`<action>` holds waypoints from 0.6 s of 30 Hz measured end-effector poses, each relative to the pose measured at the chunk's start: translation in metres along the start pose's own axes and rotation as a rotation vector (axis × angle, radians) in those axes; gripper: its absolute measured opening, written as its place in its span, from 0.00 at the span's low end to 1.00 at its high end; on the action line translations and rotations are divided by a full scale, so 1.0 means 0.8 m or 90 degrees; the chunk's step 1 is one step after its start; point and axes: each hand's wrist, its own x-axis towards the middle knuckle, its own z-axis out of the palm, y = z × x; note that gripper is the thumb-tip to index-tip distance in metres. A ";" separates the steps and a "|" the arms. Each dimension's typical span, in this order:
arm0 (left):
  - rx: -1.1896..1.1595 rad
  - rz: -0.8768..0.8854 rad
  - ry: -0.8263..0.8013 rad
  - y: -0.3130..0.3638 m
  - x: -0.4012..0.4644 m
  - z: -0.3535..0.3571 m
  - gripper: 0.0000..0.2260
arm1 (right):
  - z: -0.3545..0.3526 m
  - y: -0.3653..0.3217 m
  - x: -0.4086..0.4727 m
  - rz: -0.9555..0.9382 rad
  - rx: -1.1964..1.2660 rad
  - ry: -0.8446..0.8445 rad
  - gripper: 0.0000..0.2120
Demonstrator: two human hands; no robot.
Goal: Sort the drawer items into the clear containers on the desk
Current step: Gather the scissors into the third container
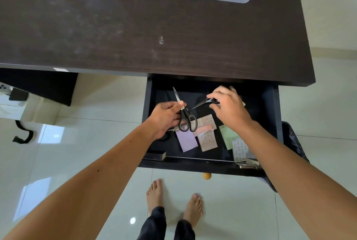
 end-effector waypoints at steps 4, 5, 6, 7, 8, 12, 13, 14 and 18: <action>0.010 -0.011 0.029 0.001 0.000 0.001 0.09 | -0.001 0.005 -0.008 -0.103 -0.012 0.049 0.08; 0.009 -0.015 0.036 0.002 0.001 0.002 0.10 | -0.002 0.004 -0.011 -0.101 -0.001 0.055 0.07; 0.010 -0.020 0.042 0.003 0.002 0.002 0.10 | -0.002 0.004 -0.013 -0.099 0.015 0.062 0.07; 0.011 -0.025 0.046 0.004 0.003 0.002 0.11 | -0.003 0.004 -0.016 -0.098 0.032 0.069 0.06; 0.012 -0.028 0.048 0.005 0.004 0.002 0.11 | -0.004 0.004 -0.018 -0.100 0.050 0.076 0.06; 0.024 -0.047 0.050 0.007 0.005 0.002 0.12 | -0.012 0.000 -0.026 -0.113 0.112 0.107 0.06; 0.028 -0.054 0.047 0.008 0.005 0.003 0.12 | -0.014 -0.001 -0.027 -0.114 0.126 0.115 0.06; 0.036 -0.062 0.042 0.008 0.006 0.003 0.13 | -0.015 -0.003 -0.028 -0.115 0.142 0.121 0.06; 0.080 -0.089 -0.050 0.012 0.002 0.003 0.17 | -0.014 -0.015 -0.034 -0.135 0.207 0.111 0.06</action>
